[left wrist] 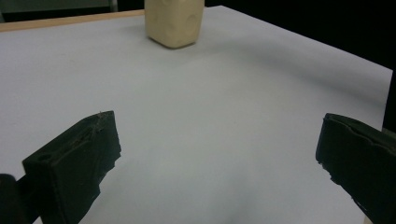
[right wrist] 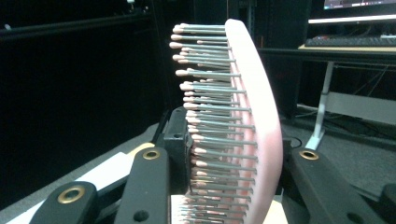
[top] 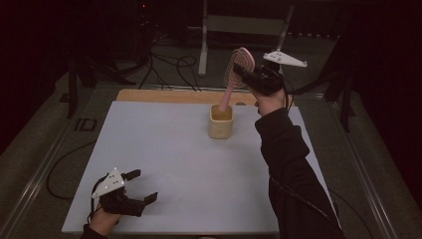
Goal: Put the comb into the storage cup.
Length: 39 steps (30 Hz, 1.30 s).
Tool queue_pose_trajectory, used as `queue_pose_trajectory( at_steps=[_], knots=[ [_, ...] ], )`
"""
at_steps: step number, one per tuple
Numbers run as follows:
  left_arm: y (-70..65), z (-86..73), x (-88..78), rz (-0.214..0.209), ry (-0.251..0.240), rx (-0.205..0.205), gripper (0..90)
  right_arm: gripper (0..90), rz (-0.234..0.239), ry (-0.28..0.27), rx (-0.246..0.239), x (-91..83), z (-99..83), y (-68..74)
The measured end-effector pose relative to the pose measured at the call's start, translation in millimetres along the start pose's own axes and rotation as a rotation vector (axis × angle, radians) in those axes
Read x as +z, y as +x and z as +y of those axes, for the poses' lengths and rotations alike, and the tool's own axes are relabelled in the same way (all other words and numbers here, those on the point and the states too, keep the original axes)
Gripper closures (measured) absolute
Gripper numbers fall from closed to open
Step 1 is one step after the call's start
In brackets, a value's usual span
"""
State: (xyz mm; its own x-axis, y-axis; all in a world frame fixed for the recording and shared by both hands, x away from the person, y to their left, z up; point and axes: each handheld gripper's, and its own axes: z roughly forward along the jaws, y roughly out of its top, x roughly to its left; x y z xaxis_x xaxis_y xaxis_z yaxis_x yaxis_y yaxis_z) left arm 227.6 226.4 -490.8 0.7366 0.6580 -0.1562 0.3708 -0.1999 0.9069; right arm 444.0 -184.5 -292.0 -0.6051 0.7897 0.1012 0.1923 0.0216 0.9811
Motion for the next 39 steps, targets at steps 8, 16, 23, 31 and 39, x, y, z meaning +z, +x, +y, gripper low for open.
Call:
queue_pose_trajectory(
  at_steps=[8, 16, 23, 31, 39],
  knots=[
    [0.3, -0.6, 0.2, -0.003, 0.003, 0.004, 0.2, 64.4, -0.001, 0.012, 0.021, 9.6, -15.5, -5.3],
    [-0.5, -0.3, 0.7, -0.006, 0.004, 0.004, 0.2, 64.4, -0.006, 0.026, 0.029, 16.6, -30.0, -9.3],
    [-0.6, -1.1, 0.5, -0.006, 0.005, 0.005, 0.2, 64.4, 0.003, 0.043, 0.05, 24.3, -45.7, -13.0],
    [-0.7, -1.0, 0.1, -0.004, 0.007, 0.009, 0.2, 64.4, 0.006, 0.064, 0.077, 31.0, -62.3, -16.3],
    [-0.3, -1.3, 0.1, -0.004, 0.004, 0.003, 0.2, 64.4, 0.012, 0.074, 0.091, 35.2, -71.6, -17.8]
  ],
)
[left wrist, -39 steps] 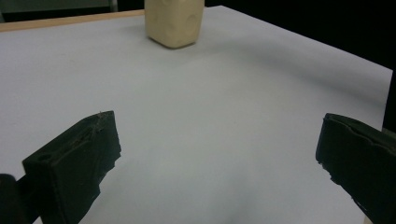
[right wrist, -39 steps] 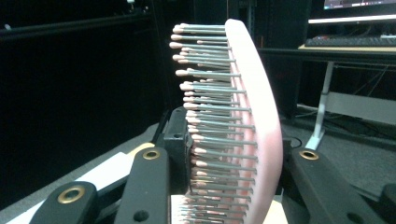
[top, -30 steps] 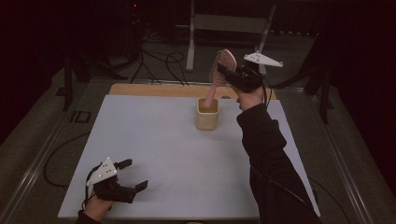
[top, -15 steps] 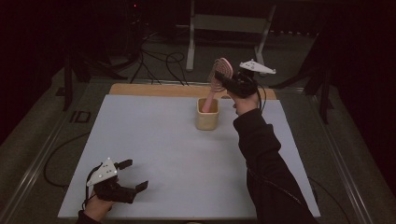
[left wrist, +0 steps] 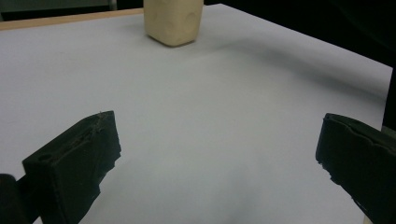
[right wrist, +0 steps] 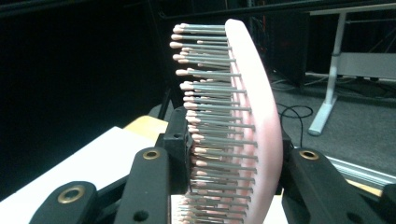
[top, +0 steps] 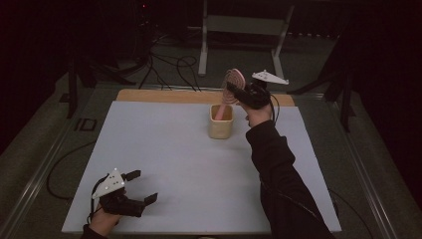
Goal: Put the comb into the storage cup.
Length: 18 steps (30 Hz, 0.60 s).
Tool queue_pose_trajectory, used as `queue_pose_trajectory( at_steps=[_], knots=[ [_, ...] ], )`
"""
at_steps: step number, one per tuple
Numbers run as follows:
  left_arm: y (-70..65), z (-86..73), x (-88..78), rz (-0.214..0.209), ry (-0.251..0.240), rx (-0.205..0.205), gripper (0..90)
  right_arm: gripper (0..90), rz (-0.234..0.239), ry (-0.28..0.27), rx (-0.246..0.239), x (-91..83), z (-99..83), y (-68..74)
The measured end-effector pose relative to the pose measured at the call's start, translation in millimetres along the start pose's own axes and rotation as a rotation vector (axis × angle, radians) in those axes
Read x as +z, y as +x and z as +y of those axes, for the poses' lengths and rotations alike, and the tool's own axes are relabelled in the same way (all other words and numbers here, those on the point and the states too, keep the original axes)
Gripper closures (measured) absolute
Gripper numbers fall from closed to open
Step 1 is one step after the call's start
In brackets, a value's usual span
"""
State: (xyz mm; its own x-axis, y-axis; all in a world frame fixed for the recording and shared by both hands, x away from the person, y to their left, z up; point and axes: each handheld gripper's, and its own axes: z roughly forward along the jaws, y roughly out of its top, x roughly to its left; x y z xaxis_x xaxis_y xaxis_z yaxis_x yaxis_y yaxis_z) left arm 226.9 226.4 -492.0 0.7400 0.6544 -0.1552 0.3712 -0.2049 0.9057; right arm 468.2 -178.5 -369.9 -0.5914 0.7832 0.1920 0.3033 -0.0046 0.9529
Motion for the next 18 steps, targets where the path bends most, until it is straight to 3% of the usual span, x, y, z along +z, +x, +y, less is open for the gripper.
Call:
queue_pose_trajectory(
  at_steps=[18],
  knots=[
    [-0.3, -0.3, 0.3, 0.0, 0.002, 0.008, 0.2, 64.4, -0.001, 0.032, 0.032, 12.0, -24.7, -2.4]
  ],
)
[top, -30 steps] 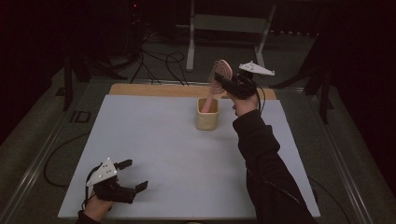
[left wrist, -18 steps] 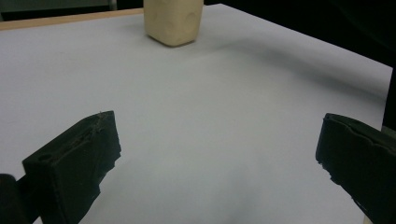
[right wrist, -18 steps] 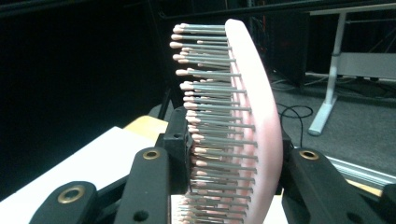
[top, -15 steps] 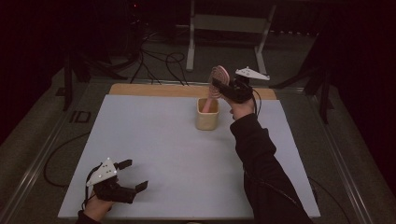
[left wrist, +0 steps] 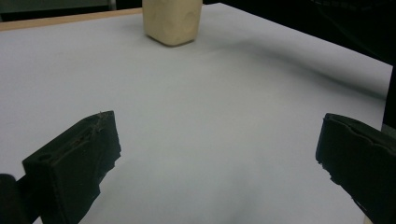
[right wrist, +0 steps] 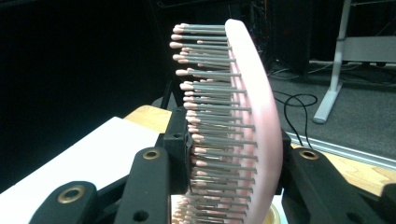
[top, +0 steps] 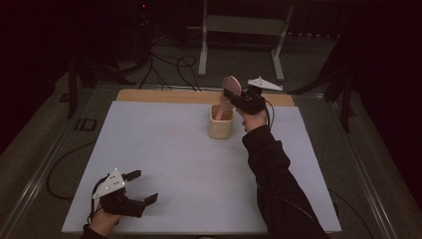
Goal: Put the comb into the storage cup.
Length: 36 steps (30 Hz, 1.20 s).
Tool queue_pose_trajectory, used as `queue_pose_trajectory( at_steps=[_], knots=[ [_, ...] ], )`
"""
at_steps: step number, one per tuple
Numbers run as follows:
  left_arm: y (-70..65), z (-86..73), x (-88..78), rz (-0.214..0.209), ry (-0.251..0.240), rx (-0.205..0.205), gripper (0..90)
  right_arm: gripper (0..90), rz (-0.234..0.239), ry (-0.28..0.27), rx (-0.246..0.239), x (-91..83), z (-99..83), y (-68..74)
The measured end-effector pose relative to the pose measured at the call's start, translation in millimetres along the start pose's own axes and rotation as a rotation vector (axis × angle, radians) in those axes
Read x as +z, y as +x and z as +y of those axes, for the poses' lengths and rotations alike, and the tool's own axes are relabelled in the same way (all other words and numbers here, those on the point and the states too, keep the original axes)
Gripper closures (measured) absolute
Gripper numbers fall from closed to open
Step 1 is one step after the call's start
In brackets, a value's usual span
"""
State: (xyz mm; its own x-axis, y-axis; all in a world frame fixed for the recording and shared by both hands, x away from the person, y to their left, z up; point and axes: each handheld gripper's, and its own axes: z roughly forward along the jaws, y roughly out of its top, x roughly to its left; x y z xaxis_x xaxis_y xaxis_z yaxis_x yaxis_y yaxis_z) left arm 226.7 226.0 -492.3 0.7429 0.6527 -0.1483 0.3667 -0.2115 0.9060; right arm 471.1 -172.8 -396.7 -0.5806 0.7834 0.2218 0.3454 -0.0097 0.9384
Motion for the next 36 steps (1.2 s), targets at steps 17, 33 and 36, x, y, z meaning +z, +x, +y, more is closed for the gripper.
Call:
queue_pose_trajectory(
  at_steps=[17, 33, 36],
  knots=[
    [0.4, -0.5, 0.7, 0.0, -0.003, 0.0, 0.2, 64.4, 0.001, 0.024, 0.03, 3.0, -13.2, -8.7],
    [1.6, -1.2, 0.9, -0.003, 0.002, -0.005, 0.2, 64.2, 0.018, 0.035, 0.055, 5.1, -19.6, -15.3],
    [1.3, -1.4, 0.9, -0.003, 0.002, -0.003, 0.2, 63.7, 0.013, 0.033, 0.061, 4.5, -20.5, -18.1]
  ],
)
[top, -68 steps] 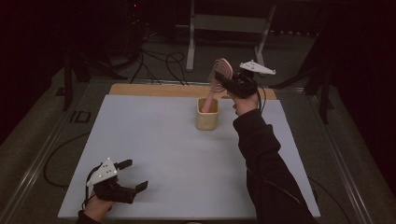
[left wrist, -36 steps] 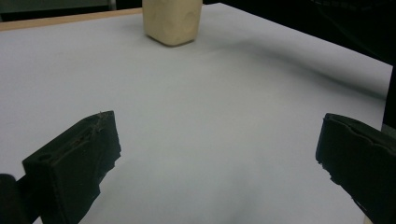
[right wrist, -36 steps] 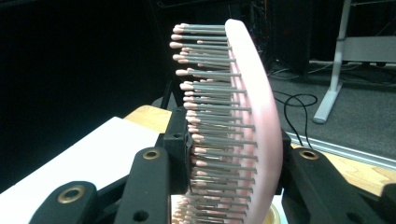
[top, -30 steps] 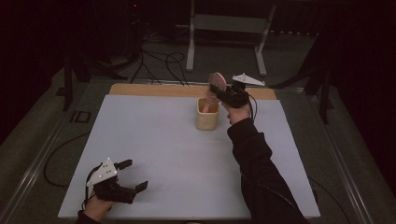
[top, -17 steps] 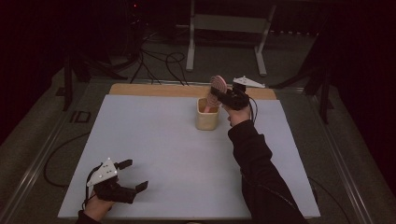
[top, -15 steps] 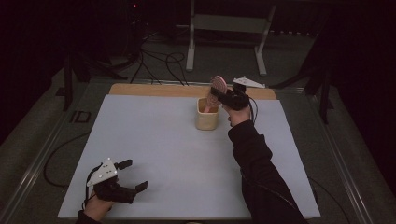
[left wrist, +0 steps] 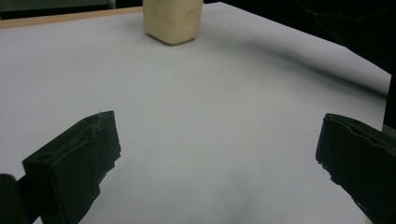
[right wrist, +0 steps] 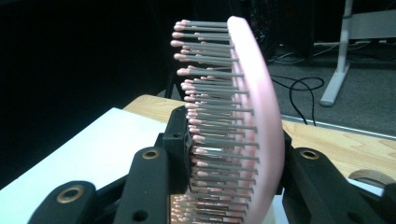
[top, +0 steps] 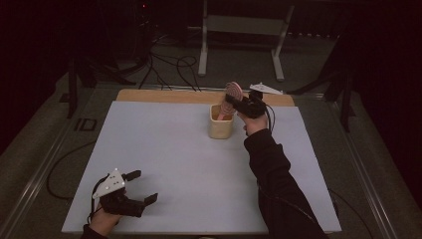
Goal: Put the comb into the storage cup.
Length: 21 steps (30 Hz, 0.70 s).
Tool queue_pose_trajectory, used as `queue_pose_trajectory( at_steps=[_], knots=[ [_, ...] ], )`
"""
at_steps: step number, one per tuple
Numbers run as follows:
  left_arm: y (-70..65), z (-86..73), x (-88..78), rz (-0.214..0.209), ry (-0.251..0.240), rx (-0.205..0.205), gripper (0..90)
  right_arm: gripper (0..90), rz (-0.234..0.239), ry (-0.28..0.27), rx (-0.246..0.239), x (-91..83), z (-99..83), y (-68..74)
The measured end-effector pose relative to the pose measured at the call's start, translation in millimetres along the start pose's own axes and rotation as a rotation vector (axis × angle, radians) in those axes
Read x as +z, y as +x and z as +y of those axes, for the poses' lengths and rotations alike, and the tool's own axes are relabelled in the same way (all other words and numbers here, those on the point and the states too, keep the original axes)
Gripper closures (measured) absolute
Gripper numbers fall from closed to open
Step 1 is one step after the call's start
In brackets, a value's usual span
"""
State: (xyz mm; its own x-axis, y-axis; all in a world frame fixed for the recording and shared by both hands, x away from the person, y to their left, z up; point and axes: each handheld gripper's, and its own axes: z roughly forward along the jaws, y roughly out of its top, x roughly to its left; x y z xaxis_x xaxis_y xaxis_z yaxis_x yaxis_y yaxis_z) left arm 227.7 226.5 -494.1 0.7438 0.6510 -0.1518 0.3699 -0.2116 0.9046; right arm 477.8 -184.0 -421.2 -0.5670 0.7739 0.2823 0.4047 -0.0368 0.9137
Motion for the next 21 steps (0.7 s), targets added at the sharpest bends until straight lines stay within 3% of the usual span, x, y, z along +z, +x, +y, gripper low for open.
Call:
queue_pose_trajectory(
  at_steps=[21],
  knots=[
    [0.8, -0.2, 0.2, -0.003, -0.004, -0.005, 0.2, 59.6, -0.056, 0.036, -0.01, -2.9, -1.7, -15.9]
  ],
)
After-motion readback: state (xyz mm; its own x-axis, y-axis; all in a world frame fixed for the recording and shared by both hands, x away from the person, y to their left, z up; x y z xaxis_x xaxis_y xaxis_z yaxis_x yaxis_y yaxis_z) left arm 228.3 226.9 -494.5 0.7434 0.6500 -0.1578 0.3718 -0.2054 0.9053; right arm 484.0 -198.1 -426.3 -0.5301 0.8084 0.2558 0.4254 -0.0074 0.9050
